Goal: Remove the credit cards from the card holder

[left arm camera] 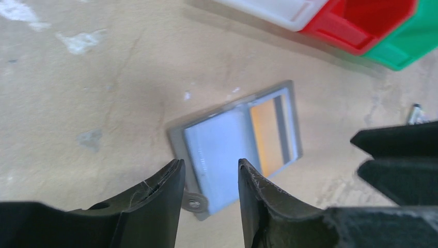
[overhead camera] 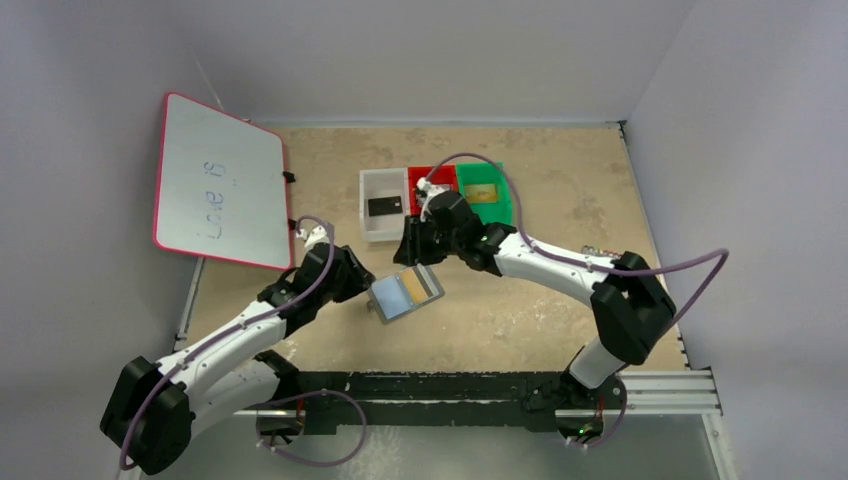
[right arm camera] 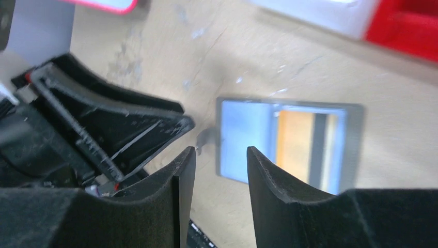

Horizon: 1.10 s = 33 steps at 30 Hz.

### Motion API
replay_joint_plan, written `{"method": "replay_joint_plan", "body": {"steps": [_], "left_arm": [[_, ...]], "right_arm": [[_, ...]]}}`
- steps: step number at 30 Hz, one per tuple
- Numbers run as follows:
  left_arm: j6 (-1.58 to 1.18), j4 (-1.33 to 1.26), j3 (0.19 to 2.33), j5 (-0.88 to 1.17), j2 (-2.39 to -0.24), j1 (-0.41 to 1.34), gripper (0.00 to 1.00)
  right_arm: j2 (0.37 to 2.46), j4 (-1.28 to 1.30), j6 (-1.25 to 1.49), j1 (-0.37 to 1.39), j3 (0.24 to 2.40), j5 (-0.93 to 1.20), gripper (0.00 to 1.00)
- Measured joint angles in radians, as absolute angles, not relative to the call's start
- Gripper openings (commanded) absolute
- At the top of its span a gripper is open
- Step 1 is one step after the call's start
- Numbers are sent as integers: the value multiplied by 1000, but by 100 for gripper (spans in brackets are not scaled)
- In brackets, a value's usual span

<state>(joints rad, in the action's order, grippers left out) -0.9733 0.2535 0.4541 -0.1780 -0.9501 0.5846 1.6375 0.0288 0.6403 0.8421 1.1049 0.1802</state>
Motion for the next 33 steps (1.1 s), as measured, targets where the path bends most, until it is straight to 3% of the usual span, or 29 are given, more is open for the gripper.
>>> {"method": "replay_joint_plan", "body": {"steps": [9,15,33], "left_arm": [[-1032,20,474,30,-1117,585,43],[-1088,-130,473,123,-1251,585,44],[-1119,-213,464,134,-1398,623,44]], "right_arm": [[1599,16,639,679,973,176,32],[1670,11,611,686,972,256,32],[1779,3,563,689,978,307,24]]}}
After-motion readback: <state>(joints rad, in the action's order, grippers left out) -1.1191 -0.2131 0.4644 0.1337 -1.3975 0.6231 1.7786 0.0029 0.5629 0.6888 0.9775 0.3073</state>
